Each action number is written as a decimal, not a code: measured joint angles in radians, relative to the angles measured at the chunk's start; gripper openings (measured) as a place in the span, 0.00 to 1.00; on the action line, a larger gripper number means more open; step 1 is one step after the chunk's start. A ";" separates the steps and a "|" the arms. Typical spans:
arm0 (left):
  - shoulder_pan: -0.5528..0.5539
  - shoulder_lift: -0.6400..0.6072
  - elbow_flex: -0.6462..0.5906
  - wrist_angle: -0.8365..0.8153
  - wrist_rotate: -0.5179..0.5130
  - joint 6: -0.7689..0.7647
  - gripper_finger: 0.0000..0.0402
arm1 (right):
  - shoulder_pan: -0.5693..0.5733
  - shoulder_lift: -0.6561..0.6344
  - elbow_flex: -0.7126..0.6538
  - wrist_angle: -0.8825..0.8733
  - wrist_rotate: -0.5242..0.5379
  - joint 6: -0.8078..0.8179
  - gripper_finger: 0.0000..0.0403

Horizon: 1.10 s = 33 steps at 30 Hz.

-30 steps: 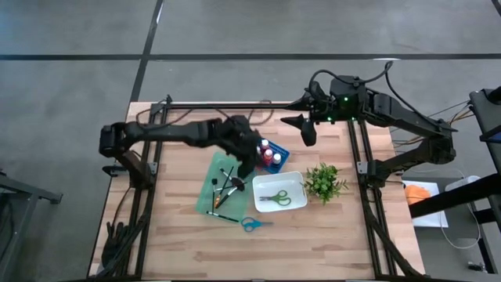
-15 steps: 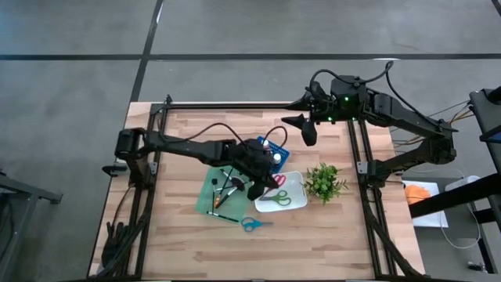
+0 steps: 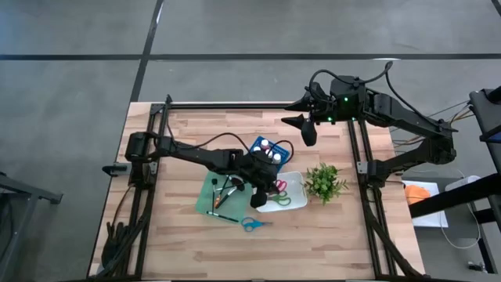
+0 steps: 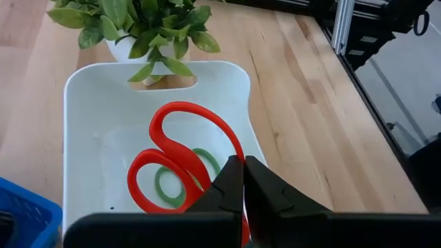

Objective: Pick & Place Paint Supplies
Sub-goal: Put the red scissors into the white bin, then put the blue scissors into the white bin

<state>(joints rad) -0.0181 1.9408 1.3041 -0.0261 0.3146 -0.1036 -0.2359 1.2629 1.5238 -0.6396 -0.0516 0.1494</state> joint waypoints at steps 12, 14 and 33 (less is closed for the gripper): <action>0.000 0.003 0.000 0.001 -0.001 0.003 0.13 | 0.000 0.000 0.000 0.001 0.001 -0.014 0.51; 0.000 0.003 0.000 0.000 0.000 0.003 0.13 | 0.000 0.000 0.000 0.001 0.001 -0.014 0.51; -0.102 -0.204 0.007 -0.347 0.025 0.232 0.14 | 0.000 0.000 0.000 0.001 0.001 -0.025 0.51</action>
<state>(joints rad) -0.1200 1.7364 1.3112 -0.3731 0.3397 0.1281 -0.2359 1.2633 1.5238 -0.6384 -0.0502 0.1242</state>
